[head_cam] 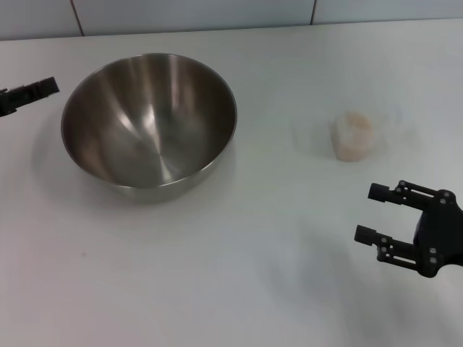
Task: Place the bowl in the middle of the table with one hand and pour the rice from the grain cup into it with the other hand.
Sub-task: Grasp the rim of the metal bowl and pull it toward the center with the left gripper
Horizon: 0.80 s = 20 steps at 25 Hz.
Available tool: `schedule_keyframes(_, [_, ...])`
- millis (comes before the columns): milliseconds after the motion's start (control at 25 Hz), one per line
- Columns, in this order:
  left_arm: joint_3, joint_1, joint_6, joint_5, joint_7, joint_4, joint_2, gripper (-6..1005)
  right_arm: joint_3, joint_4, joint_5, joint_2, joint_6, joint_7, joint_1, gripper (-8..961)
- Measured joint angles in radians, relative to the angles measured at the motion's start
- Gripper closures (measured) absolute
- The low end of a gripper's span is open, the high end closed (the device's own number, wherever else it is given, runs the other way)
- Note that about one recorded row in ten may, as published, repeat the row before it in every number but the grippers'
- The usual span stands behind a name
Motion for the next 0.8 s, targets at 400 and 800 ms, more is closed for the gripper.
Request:
schedule_keyframes(400, [0.121, -0.001, -0.032, 0.185, -0.234, 0.085, 0.0, 169, 0.005, 0.031, 0.006, -0.003, 0.019, -0.044, 0.013, 282])
schedule_keyframes(800, [0.133, -0.011, -0.021, 0.207, -0.242, 0.077, -0.004, 170, 0.006, 0.035, 0.012, -0.004, 0.024, -0.052, 0.013, 285])
